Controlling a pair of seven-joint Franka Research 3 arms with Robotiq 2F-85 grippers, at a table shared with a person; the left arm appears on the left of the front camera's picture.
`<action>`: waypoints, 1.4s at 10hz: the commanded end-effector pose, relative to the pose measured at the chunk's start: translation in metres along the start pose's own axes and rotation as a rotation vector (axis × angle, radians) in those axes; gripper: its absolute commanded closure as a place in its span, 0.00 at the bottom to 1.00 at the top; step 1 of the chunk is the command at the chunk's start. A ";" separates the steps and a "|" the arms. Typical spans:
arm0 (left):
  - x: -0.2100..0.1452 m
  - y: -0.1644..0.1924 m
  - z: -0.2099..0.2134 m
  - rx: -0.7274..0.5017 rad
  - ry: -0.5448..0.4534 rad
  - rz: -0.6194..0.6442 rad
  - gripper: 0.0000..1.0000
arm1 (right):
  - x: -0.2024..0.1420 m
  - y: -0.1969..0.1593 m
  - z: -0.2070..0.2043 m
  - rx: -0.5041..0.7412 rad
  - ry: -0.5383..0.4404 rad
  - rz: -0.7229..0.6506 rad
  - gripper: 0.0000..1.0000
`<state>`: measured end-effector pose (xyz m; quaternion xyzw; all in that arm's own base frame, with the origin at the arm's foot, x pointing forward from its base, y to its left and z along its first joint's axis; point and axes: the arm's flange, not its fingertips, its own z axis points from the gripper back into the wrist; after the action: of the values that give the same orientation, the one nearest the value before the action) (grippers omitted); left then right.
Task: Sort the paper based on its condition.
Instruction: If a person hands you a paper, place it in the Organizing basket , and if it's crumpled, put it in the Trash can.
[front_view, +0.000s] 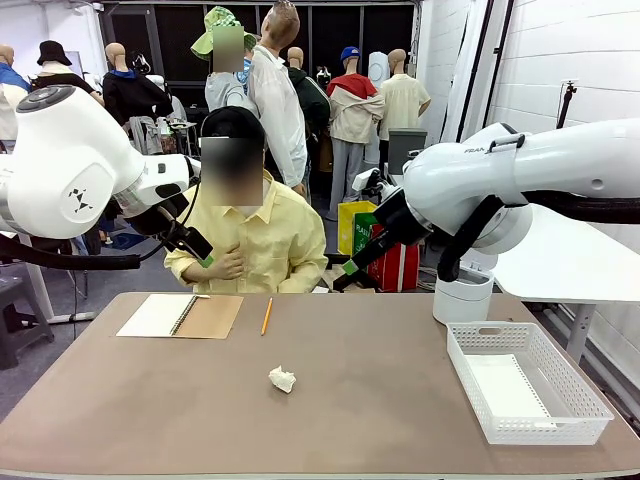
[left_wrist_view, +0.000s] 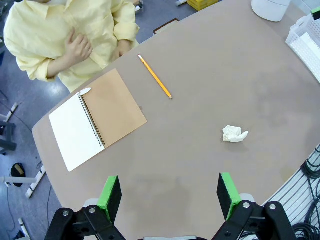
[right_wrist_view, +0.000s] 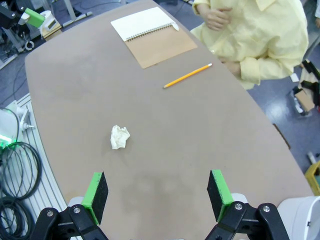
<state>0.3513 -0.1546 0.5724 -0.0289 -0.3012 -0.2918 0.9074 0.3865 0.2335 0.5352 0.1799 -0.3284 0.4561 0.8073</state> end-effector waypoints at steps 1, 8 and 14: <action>0.000 0.001 0.001 -0.001 -0.001 0.000 0.00 | 0.009 0.007 -0.010 0.014 0.031 0.022 0.00; 0.000 0.001 0.001 -0.001 -0.001 0.000 0.00 | 0.026 0.053 -0.073 0.074 0.203 0.132 0.00; 0.000 0.001 0.001 -0.001 -0.001 0.000 0.00 | 0.019 0.059 -0.078 0.081 0.189 0.145 0.00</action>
<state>0.3512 -0.1548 0.5724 -0.0288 -0.3012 -0.2920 0.9073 0.3711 0.3229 0.4911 0.1392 -0.2412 0.5415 0.7933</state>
